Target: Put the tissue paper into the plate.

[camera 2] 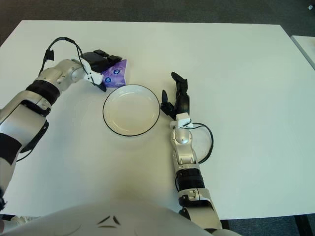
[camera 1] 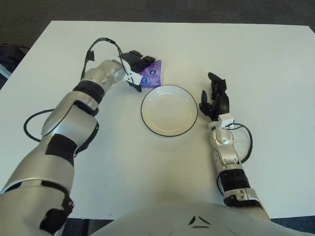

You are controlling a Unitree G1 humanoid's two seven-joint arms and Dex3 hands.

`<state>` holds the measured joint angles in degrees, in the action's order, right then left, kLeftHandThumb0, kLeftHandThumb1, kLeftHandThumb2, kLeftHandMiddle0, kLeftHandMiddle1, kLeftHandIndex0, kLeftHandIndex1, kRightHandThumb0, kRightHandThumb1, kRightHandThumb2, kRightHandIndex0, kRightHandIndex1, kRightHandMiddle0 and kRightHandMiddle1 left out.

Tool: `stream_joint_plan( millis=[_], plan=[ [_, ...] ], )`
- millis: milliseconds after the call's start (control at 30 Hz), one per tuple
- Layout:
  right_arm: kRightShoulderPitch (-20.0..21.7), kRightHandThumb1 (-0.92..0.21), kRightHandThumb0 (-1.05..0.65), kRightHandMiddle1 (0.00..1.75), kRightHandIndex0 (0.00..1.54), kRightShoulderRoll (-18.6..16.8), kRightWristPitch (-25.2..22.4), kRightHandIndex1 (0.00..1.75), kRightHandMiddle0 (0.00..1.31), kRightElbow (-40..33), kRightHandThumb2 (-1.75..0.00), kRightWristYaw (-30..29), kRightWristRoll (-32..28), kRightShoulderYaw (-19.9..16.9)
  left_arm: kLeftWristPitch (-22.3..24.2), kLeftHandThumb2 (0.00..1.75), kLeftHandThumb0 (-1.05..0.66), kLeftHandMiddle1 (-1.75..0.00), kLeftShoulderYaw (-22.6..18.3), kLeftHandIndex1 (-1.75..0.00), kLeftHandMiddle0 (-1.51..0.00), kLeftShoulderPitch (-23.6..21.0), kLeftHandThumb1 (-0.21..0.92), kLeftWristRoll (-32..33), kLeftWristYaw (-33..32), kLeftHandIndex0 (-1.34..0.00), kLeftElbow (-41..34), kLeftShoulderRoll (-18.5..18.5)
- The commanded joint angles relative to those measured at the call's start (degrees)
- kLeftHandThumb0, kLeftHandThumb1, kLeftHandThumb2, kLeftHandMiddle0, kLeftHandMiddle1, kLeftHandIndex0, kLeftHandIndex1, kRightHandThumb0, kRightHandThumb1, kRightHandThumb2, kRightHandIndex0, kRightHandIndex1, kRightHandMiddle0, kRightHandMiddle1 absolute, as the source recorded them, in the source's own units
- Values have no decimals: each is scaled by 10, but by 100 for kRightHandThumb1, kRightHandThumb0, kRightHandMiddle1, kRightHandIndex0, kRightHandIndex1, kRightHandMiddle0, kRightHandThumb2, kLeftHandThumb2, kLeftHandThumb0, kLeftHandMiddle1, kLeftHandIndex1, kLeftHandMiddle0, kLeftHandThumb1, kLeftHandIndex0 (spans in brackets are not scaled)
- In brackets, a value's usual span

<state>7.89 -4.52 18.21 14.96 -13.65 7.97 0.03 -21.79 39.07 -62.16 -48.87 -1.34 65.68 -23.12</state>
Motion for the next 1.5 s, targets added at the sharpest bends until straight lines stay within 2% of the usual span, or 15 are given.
stream_joint_plan(
  millis=[0, 33, 167, 333, 433, 700, 900, 1300, 1467],
  plan=[
    [-50, -92, -64, 80, 33, 5, -37, 17, 0, 34, -63, -1, 3, -4, 15, 73, -58, -167, 39, -160, -70, 66, 51, -42, -77, -38, 49, 19],
    [-50, -92, -64, 81, 33, 5, -36, 17, 0, 34, -62, -1, 3, -4, 16, 87, -53, -170, 44, -161, -77, 69, 47, -47, -107, -46, 53, 19],
    [-53, -92, -64, 83, 35, 7, -34, 19, 0, 33, -62, 0, 2, -3, 21, 107, -47, -173, 67, -165, -88, 72, 41, -69, -200, -56, 61, 18],
    [-55, -92, -64, 89, 37, 8, -32, 22, 0, 34, -62, 4, -2, -3, 26, 128, -48, -174, 91, -172, -101, 69, 32, -85, -256, -61, 69, 16],
    [-56, -92, -64, 92, 37, 8, -29, 26, 0, 34, -62, 7, -4, -3, 25, 135, -49, -175, 103, -174, -108, 67, 28, -90, -272, -64, 73, 14],
    [-57, -92, -64, 100, 32, 11, -17, 47, 0, 42, -63, 16, -6, -3, 12, 140, -50, -175, 113, -175, -117, 71, 24, -87, -297, -67, 80, 4],
    [-55, -92, -63, 107, 29, 12, -14, 58, 0, 48, -61, 22, -8, -3, 6, 140, -49, -175, 100, -175, -118, 79, 24, -71, -314, -66, 87, 4],
    [-53, -92, -70, 117, 27, 13, -18, 63, 2, 50, -61, 26, -7, -3, 7, 136, -48, -175, 80, -175, -120, 86, 28, -50, -329, -64, 93, 3],
    [-54, -92, -70, 119, 27, 14, -23, 63, 4, 47, -60, 31, -7, -1, -8, 135, -48, -175, 52, -175, -120, 67, 28, -26, -332, -64, 84, -16]
  ],
)
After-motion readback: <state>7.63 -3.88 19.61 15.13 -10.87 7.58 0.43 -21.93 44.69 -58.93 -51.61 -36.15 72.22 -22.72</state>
